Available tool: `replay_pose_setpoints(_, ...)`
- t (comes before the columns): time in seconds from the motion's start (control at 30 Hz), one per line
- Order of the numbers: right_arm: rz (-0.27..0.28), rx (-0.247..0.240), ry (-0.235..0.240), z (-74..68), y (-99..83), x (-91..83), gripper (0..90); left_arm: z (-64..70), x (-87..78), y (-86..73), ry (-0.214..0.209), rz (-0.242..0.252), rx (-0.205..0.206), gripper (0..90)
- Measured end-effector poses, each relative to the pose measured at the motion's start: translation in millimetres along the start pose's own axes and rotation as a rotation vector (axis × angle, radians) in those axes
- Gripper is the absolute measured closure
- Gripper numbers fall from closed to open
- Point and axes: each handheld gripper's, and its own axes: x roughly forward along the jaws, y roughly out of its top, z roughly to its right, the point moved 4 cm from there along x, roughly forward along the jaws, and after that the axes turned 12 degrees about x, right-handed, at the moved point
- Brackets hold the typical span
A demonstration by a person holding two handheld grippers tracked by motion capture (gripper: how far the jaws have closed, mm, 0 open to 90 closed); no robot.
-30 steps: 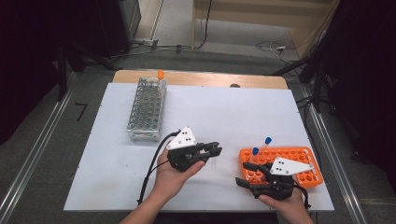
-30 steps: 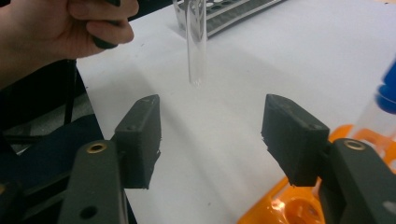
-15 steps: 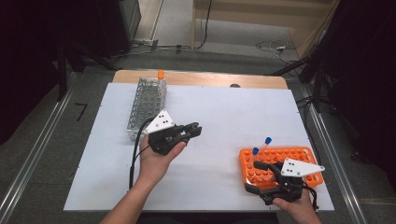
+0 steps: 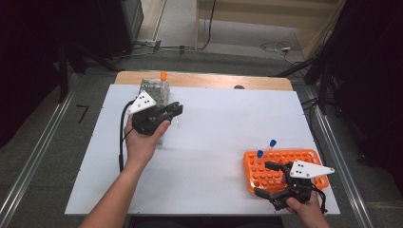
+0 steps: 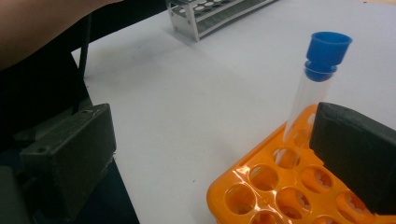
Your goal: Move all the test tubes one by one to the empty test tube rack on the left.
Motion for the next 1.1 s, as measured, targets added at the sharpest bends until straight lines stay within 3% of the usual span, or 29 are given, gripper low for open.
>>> replay_pose_setpoints(0.23, 0.006, 0.007, -0.005, 1.1, 0.6, -1.1, 0.0, -34.7, 3.7, 0.8, 0.073, 0.007, -0.034, 77.1)
replay_pose_setpoints(0.43, 0.005, 0.009, -0.01, 2.6, 0.1, -1.0, 0.0, -58.7, 10.7, -5.5, 0.139, -0.032, -0.025, 77.1)
replay_pose_setpoints(0.67, -0.001, 0.006, -0.02, 4.1, -1.2, 1.0, 0.0, -83.6, 20.5, 0.5, 0.209, -0.023, -0.031, 77.1)
replay_pose_setpoints(0.9, -0.004, 0.004, -0.036, 5.8, -2.2, 1.2, 0.0, -102.7, 32.7, -2.3, 0.282, -0.019, -0.052, 77.1)
replay_pose_setpoints(1.1, -0.001, 0.016, -0.043, 8.2, -2.6, 0.2, 0.0, -110.7, 41.8, -9.0, 0.331, -0.017, -0.061, 77.1)
